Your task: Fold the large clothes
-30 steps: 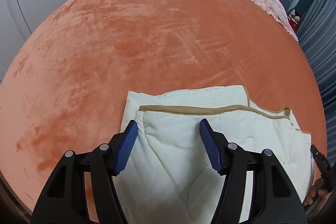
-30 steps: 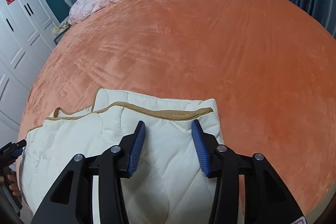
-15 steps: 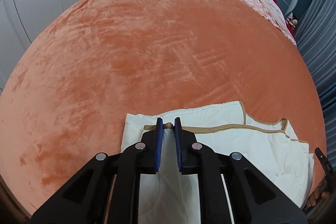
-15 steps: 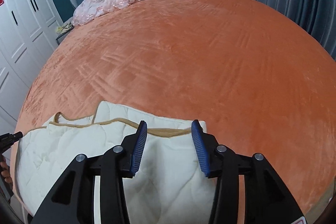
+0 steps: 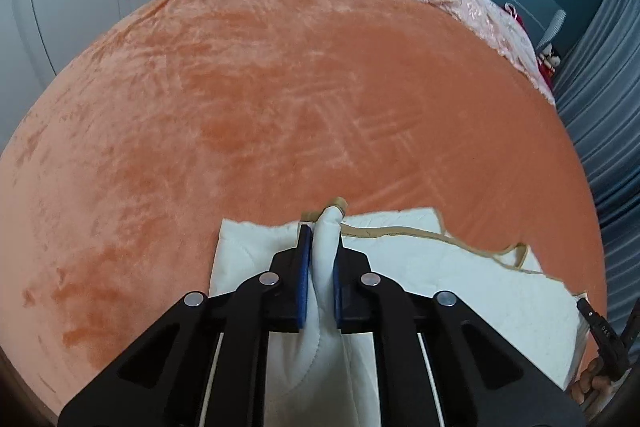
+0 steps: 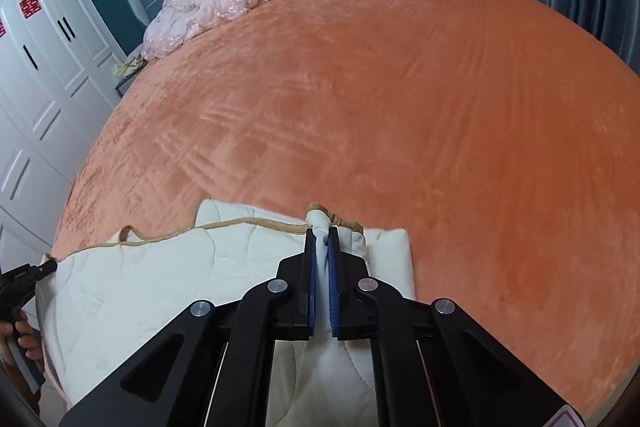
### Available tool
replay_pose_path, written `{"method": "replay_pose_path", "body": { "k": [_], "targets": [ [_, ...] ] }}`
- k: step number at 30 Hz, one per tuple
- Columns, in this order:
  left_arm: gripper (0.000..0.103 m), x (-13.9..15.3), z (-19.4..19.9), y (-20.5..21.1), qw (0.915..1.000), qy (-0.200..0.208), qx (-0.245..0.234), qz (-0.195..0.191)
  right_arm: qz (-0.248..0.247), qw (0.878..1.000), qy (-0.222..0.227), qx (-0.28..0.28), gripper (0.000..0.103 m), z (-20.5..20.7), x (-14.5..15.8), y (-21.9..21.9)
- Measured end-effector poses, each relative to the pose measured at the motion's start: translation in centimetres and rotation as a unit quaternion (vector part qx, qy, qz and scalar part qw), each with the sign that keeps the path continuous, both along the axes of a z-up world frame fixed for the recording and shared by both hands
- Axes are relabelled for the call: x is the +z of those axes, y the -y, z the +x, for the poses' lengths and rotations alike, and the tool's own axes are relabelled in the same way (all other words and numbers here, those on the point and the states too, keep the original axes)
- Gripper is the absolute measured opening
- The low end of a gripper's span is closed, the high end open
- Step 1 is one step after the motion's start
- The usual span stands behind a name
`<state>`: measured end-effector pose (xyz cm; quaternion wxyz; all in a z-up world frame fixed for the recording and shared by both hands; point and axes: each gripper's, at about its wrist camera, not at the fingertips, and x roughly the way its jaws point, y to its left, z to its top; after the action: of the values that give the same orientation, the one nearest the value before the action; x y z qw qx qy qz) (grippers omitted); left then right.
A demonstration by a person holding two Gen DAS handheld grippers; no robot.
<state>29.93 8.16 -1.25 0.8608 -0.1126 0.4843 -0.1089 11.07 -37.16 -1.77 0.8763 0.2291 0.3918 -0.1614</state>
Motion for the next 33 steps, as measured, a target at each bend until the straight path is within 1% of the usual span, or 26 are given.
{"method": "replay_pose_path", "body": {
  "k": [2,4,8,12,15,18,20,23,25,26,27,28,29,30,31,33],
  "targets": [
    [0.008,1.2,0.8,0.2,0.9999,0.014,0.003,-0.003,-0.007,1.0,0.011,-0.01,0.004,0.9,0.7,0.4],
    [0.008,1.4,1.8,1.0,0.9997,0.017,0.001,0.015,-0.009,1.0,0.0,-0.015,0.004,2.0,0.1,0.7],
    [0.008,-1.5,3.4,2.2,0.9985,-0.013,-0.002,0.054,-0.006,0.999,-0.048,-0.024,0.005,3.4,-3.6,0.8],
    [0.009,-5.0,3.1,2.4,0.9966,-0.03,-0.005,0.076,-0.004,0.998,-0.063,-0.023,0.005,3.2,-5.8,0.4],
    [0.01,-6.5,2.8,2.4,0.9961,-0.027,-0.008,0.083,-0.007,0.997,-0.071,-0.02,0.005,3.4,-6.8,0.3],
    [0.014,-7.3,2.6,2.8,0.9952,-0.016,-0.006,0.097,-0.019,0.997,-0.074,-0.017,0.005,3.7,-7.7,-0.2],
    [0.018,-7.8,2.4,2.9,0.9941,-0.004,-0.005,0.108,-0.034,0.997,-0.074,-0.014,0.005,3.8,-7.9,-0.8],
    [0.02,-8.0,2.2,2.9,0.9937,0.006,0.001,0.112,-0.047,0.996,-0.077,-0.014,0.005,3.9,-7.9,-0.9],
    [0.022,-7.7,2.2,2.9,0.9935,0.006,0.003,0.114,-0.045,0.996,-0.074,-0.015,0.006,3.7,-7.5,-0.8],
    [0.027,-7.2,2.2,2.7,0.9932,0.005,0.005,0.116,-0.042,0.996,-0.07,-0.019,0.007,3.4,-7.0,-0.5],
    [0.035,-6.6,2.1,2.6,0.9914,0.005,0.013,0.13,-0.037,0.997,-0.065,-0.03,0.009,3.0,-6.1,0.0],
    [0.056,-5.6,1.8,2.3,0.9872,0.01,0.03,0.156,-0.034,0.997,-0.055,-0.044,0.012,2.5,-5.1,0.2],
    [0.066,-4.5,1.4,1.8,0.9841,0.02,0.046,0.17,-0.032,0.997,-0.039,-0.061,0.021,1.7,-3.9,0.6],
    [0.066,-3.1,0.8,1.1,0.9849,0.037,0.051,0.161,-0.034,0.996,-0.024,-0.073,0.026,1.0,-2.6,0.7],
    [0.066,-1.8,0.3,0.4,0.9867,0.048,0.053,0.146,-0.037,0.996,-0.014,-0.074,0.026,0.7,-1.5,0.5],
    [0.065,0.6,-0.1,-0.3,0.9882,0.057,0.059,0.129,-0.035,0.998,0.009,-0.053,0.025,0.9,0.3,-0.6]
  ]
}}
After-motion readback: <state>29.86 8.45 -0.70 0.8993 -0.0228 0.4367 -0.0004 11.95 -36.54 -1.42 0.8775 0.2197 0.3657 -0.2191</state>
